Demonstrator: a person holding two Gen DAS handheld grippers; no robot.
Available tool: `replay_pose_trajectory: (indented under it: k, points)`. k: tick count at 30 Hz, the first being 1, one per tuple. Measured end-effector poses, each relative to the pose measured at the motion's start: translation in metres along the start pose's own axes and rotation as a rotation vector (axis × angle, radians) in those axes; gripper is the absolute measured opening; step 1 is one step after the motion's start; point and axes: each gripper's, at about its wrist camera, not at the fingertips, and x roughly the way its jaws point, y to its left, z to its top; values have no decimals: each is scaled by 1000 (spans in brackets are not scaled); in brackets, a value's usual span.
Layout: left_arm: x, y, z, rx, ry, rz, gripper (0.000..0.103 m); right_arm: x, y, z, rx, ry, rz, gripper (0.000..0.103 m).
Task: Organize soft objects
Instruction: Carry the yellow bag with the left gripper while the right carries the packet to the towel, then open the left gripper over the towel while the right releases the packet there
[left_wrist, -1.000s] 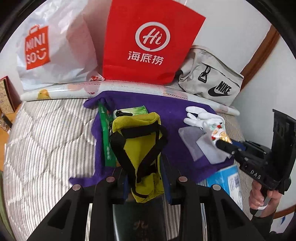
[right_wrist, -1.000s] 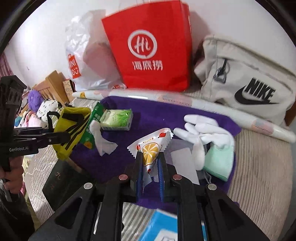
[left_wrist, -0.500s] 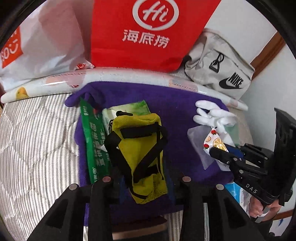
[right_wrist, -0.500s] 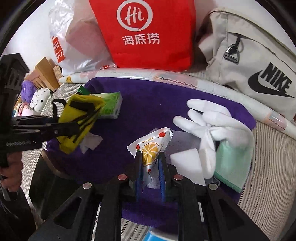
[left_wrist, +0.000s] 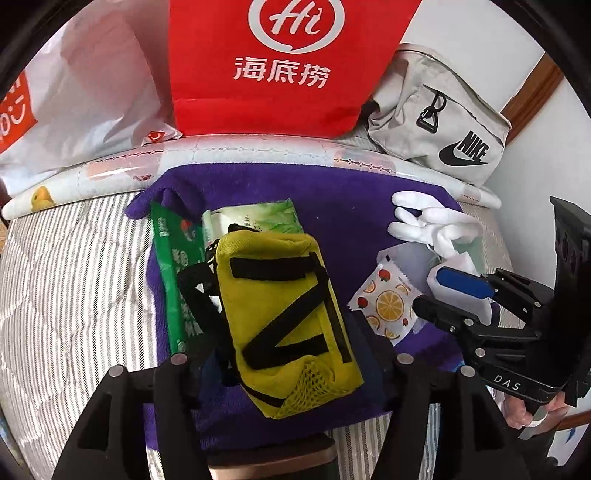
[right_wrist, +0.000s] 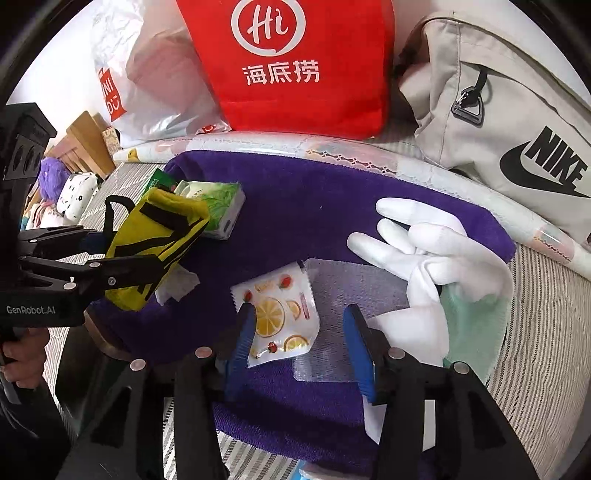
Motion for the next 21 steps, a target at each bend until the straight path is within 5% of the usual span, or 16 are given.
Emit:
replay_pose_trajectory:
  k: [21]
  points:
    - [-47,-8,-7,10,-125,5,71,-65,13,-36,-12,-87,-42,53]
